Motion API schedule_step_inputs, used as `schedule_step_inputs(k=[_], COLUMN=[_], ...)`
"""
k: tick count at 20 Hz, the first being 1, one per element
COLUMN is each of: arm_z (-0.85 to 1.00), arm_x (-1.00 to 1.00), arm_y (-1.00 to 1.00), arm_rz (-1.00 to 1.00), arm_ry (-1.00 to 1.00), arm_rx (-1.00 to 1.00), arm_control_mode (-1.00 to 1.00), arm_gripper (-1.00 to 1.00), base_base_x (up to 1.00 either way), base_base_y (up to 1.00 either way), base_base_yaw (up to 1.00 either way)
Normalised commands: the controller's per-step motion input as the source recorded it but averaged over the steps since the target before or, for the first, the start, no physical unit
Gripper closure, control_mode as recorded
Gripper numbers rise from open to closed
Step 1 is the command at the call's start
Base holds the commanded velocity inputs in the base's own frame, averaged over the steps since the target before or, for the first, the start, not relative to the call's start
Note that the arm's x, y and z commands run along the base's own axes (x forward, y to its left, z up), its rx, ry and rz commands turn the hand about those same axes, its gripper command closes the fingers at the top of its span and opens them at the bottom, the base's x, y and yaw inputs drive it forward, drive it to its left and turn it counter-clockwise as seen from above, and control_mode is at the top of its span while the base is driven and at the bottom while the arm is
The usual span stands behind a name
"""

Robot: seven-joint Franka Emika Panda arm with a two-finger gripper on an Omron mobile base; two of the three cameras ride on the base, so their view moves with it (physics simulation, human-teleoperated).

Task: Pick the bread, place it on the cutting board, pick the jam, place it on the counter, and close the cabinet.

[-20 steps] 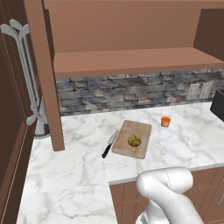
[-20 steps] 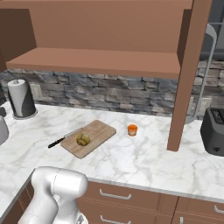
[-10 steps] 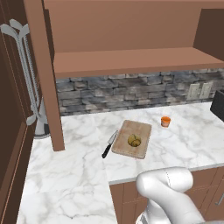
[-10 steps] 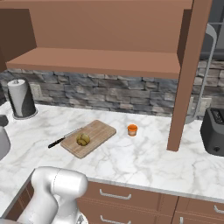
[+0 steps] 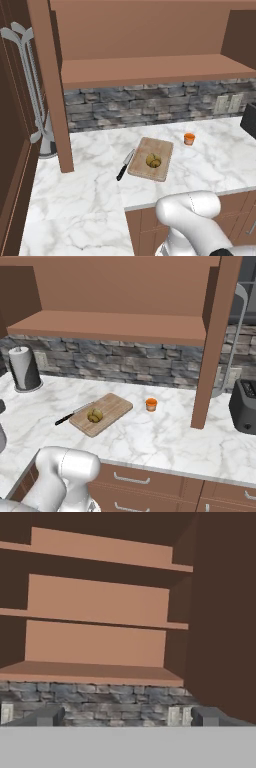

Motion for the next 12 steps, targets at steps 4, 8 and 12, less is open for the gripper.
schedule_step_inputs(k=[4, 8, 12], arm_z=[0.02, 0.08, 0.11], arm_x=[-0.26, -0.26, -0.23], arm_y=[-0.12, -0.10, -0.03], arm_rz=[-0.01, -0.01, -0.02], arm_ry=[0.00, 0.00, 0.00], arm_rx=[0.00, 0.00, 0.00], arm_control_mode=[-1.00, -1.00, -1.00], arm_gripper=[-1.00, -1.00, -1.00], base_base_x=[0.00, 0.00, 0.00], base_base_y=[0.00, 0.00, 0.00], base_base_yaw=[0.00, 0.00, 0.00])
